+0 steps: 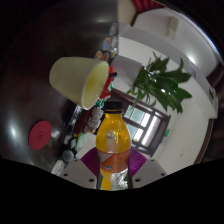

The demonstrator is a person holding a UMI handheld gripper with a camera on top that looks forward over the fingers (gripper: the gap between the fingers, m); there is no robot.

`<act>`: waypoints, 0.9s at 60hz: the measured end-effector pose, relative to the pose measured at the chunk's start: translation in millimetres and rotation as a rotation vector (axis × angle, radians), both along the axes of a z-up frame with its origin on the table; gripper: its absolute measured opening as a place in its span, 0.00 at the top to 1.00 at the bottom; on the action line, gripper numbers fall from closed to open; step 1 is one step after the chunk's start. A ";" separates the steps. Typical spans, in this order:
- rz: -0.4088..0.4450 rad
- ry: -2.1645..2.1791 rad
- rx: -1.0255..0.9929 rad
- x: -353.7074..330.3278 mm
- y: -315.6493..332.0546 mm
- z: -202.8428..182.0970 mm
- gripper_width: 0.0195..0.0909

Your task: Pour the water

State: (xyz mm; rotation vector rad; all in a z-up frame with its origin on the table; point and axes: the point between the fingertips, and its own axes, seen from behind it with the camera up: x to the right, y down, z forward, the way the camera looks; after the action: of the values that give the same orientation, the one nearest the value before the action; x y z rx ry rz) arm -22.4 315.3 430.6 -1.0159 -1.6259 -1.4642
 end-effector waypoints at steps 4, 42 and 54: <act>0.015 -0.078 0.007 -3.2 9.1 -14.5 0.78; -0.048 1.023 -0.051 42.4 60.2 33.7 0.79; -0.098 1.706 -0.239 50.3 80.5 14.3 0.79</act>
State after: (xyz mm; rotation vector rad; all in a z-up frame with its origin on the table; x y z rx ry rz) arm 28.0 395.8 444.9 -1.7031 -0.4207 -0.0507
